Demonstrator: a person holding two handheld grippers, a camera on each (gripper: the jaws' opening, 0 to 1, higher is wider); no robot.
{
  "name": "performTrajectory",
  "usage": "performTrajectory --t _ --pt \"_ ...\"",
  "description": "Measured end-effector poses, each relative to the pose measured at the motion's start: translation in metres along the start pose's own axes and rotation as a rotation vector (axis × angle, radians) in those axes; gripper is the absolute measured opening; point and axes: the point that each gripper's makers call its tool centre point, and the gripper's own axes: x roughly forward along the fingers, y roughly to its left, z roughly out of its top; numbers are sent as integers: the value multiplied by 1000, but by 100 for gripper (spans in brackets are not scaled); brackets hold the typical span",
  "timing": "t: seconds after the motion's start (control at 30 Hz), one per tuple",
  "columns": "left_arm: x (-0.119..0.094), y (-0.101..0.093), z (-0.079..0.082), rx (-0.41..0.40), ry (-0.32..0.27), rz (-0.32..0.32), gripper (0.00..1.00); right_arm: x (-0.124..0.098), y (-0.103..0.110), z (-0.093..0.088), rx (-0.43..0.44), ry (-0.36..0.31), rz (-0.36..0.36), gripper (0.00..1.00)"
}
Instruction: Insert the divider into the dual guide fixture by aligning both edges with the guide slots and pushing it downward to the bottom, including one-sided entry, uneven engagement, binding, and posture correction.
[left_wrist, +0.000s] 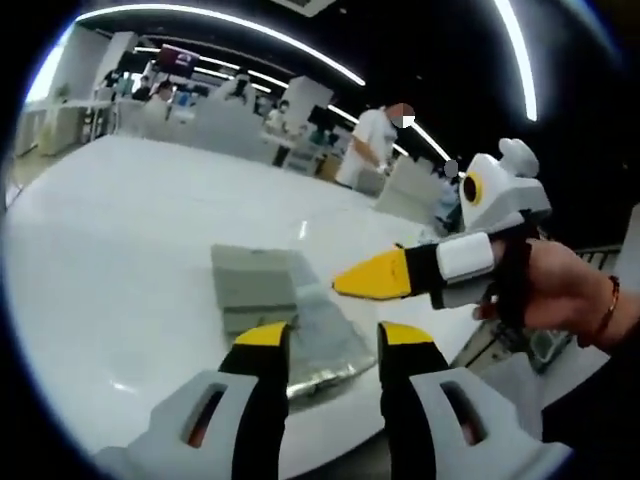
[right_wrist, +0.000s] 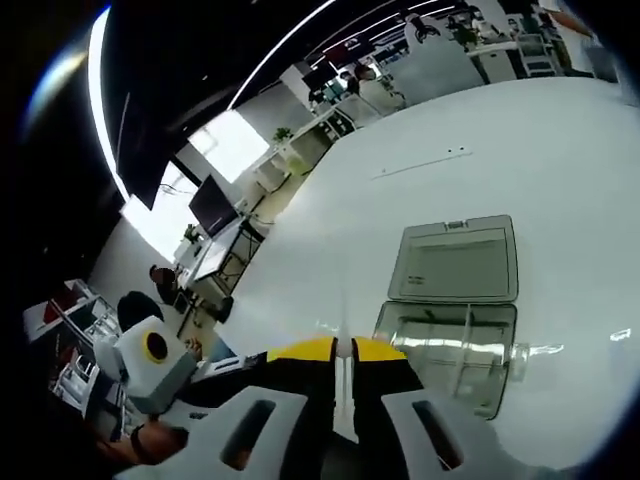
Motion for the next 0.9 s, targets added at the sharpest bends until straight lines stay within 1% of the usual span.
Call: performTrajectory --t 0.1,0.2,0.37,0.43,0.5,0.57,0.67,0.7,0.8,0.9 --pt "-3 5 1 36 -1 9 34 -1 -2 -1 2 4 -14 0" --pt "-5 7 1 49 2 8 35 -1 -8 -1 17 14 -43 0" --pt "-7 9 2 76 6 3 37 -1 -13 1 38 27 -59 0" --pt "-8 10 4 100 4 11 37 0 -14 2 43 30 -67 0" --pt "-9 11 6 123 2 13 37 1 -16 1 47 48 -79 0" --pt "-10 11 5 126 12 4 39 2 -20 -1 63 65 -104 0" --pt "-11 12 4 137 20 2 41 4 -22 -3 74 74 -107 0" --pt "-11 12 3 140 21 1 41 6 -22 -5 79 89 -106 0" --pt "-12 11 -1 147 33 -12 41 8 -25 -11 68 117 -126 0" --pt "-13 11 -3 164 42 -19 42 9 -27 -12 68 125 -135 0"
